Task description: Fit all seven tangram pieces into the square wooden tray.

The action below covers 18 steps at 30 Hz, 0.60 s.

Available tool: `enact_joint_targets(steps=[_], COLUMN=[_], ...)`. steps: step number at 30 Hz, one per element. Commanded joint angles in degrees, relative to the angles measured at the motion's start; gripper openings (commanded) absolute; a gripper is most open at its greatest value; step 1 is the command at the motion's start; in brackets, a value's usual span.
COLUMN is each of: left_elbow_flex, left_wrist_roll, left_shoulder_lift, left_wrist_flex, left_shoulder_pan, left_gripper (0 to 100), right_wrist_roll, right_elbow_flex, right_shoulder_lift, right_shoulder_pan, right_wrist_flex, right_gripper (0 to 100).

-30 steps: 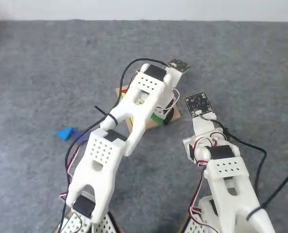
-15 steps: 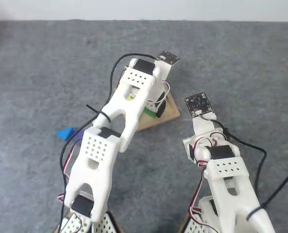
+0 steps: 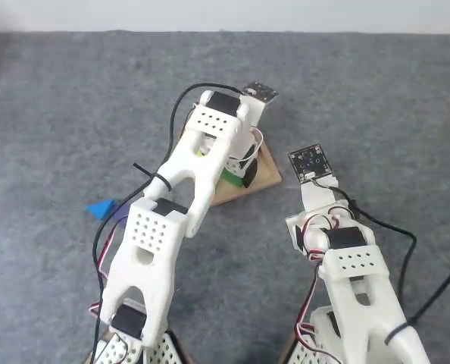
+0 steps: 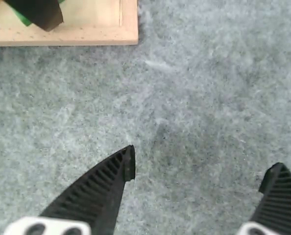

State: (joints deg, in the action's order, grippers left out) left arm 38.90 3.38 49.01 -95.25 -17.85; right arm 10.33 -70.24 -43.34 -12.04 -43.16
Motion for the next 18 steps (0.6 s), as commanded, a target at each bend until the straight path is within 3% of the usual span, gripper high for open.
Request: enact_joint_targets(steps=[1,18], left_elbow_flex=[2.6,2.6], left_wrist_roll=[0.7,0.4], left_shoulder_lift=[-1.3,-1.3], left_wrist_flex=[-0.5,2.5], left_shoulder_pan=[0.4,4.4], left_gripper=[20,24], right_wrist_roll=[0.7,0.7], right_elbow_flex=[0.3,0.3], right_shoulder_lift=[0.0,0.0], right_shoulder_pan=[0.4,0.4], right_wrist_flex=[1.1,1.1], right_gripper=[40.1,40.1])
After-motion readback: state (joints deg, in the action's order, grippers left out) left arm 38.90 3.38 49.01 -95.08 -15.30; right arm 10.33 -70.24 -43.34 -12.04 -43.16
